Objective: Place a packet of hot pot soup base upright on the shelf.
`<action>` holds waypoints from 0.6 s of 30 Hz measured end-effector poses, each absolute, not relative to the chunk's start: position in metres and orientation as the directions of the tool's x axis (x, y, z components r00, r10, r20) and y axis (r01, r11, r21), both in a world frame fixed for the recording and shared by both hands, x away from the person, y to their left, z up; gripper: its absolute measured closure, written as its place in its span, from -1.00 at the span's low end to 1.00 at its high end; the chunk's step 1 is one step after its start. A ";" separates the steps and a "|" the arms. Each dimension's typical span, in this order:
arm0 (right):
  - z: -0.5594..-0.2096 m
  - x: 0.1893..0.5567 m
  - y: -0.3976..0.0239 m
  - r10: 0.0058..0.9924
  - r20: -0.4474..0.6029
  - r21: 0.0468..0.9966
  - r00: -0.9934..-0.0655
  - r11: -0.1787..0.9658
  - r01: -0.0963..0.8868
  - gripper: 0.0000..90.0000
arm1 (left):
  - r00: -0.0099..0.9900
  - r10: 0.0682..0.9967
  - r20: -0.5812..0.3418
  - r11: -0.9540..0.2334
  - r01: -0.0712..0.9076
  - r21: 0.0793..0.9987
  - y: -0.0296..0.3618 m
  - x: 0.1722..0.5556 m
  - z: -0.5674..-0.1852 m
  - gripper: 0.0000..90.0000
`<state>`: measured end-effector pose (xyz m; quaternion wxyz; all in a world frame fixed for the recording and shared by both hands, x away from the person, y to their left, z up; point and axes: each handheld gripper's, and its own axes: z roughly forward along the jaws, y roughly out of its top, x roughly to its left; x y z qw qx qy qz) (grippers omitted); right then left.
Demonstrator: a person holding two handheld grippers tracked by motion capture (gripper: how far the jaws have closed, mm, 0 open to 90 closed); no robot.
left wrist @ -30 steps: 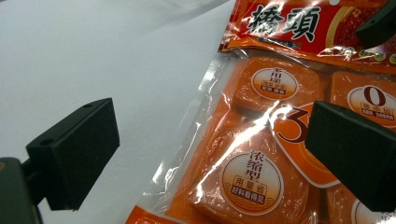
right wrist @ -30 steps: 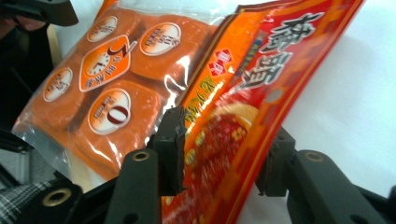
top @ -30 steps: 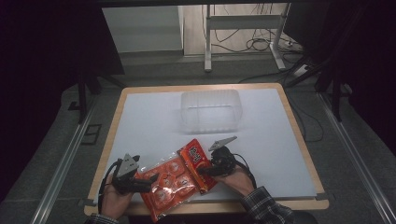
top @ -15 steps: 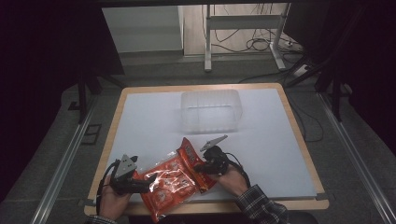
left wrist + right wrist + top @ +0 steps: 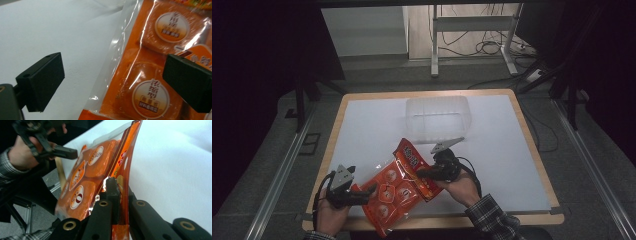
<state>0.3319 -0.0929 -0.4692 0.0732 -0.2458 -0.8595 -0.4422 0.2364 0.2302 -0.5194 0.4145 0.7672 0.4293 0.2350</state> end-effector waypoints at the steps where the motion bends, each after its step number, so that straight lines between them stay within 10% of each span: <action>1: -0.467 0.332 -0.093 0.356 0.341 0.727 -0.870 0.487 0.484 0.98 | 0.520 0.854 0.001 -0.286 0.467 0.837 0.231 0.237 -0.520 -0.92; 18: -0.415 0.337 -0.106 0.340 0.394 0.732 -0.854 0.446 0.515 0.98 | 0.526 0.850 0.001 -0.289 0.466 0.836 0.233 0.238 -0.521 -0.92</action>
